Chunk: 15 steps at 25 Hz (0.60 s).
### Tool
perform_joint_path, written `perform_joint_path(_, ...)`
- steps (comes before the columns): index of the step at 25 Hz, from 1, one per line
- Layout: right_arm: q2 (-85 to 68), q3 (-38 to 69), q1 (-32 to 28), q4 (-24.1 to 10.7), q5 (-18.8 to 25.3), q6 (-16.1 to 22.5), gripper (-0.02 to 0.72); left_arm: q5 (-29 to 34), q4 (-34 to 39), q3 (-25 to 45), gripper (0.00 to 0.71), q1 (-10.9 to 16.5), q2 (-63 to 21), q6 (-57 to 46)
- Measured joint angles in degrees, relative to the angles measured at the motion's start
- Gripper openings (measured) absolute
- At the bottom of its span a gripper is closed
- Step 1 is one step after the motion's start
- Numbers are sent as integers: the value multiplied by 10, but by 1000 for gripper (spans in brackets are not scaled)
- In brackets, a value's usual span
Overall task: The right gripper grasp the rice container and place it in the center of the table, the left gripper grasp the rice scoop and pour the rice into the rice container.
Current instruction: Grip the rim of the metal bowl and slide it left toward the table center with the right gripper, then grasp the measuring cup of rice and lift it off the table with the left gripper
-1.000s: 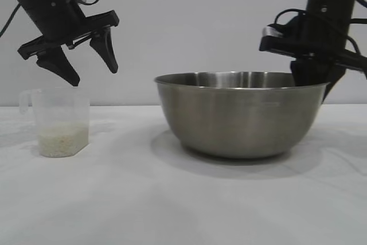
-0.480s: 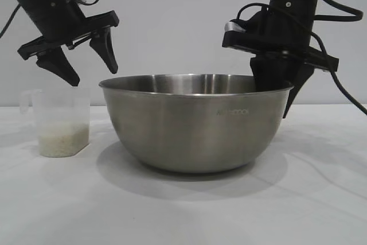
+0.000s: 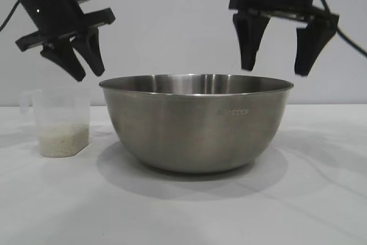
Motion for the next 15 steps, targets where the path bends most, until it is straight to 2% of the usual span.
perform_joint_path(1,-13,10,-12,-2,1,0,641,9,2,0,336,0,0,0)
perform_joint_path(2,-28,22,-22,-5,1,0,641,17,3,0,377,0,0,0)
perform_joint_path(7,-113,89,-55,-7,3,0,641,66,25,0,363,0,-3,-20)
perform_joint_path(8,-132,104,-60,-7,3,0,593,74,36,0,363,0,-4,-31)
perform_joint_path(9,-150,119,-64,-7,4,0,585,81,44,0,363,0,-6,-42)
perform_joint_path(15,-251,209,-66,-6,5,1,589,112,109,0,363,0,-30,-84)
